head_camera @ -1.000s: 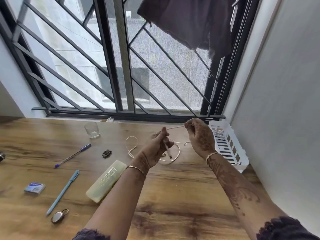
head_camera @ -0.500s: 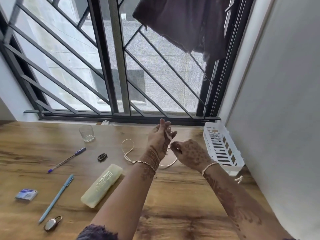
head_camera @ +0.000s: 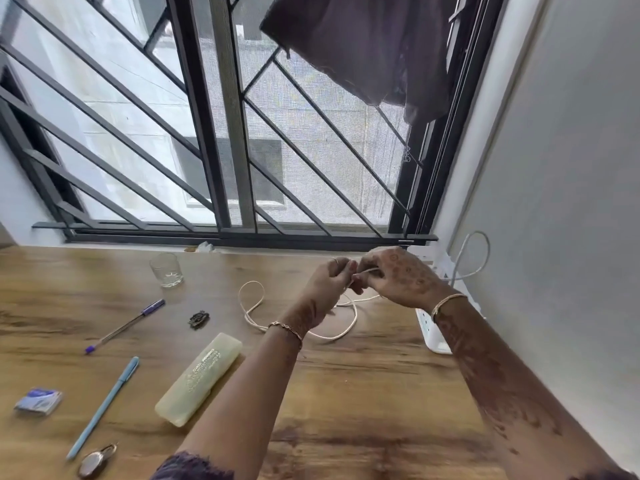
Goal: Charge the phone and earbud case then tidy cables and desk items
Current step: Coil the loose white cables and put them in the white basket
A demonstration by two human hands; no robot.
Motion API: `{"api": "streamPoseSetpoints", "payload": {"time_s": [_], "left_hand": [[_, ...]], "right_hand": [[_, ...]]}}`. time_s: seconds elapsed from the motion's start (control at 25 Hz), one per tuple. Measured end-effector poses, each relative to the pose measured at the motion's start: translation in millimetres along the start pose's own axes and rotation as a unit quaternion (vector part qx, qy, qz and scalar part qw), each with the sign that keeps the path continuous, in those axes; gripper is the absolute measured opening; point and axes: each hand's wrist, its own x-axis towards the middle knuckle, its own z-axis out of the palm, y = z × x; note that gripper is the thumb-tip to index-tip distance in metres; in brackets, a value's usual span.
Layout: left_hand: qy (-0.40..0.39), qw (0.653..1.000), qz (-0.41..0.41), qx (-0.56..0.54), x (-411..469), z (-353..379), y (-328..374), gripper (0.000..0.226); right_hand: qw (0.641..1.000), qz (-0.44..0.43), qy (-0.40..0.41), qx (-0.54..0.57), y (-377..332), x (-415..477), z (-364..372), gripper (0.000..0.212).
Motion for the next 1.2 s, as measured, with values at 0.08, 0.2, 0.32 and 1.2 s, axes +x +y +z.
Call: {"api": "streamPoseSetpoints", "payload": {"time_s": [0.08, 0.2, 0.32, 1.2], "left_hand": [[-0.051, 0.999, -0.003, -0.004, -1.5, -2.2, 4.8, 0.029], [-0.114, 0.986, -0.058, -0.11, -1.7, -9.4, 9.9, 0.033], [-0.144, 0.95, -0.136, -0.24, -3.9, -19.8, 20.4, 0.035], [0.042, 0.782, -0.089, -0.615, 46.2, -21.1, 50.8, 0.033]], "right_hand": [[1.0, 0.003, 0.023, -0.008, -4.9, 2.9, -20.1, 0.014], [1.0, 0.006, 0.0, 0.014, -1.5, 12.9, -28.4, 0.017], [0.996, 0.0, -0.029, 0.088, -0.4, 25.8, -29.2, 0.01], [0.989, 0.059, -0.104, -0.082, 9.3, 43.9, -8.2, 0.039]]}}
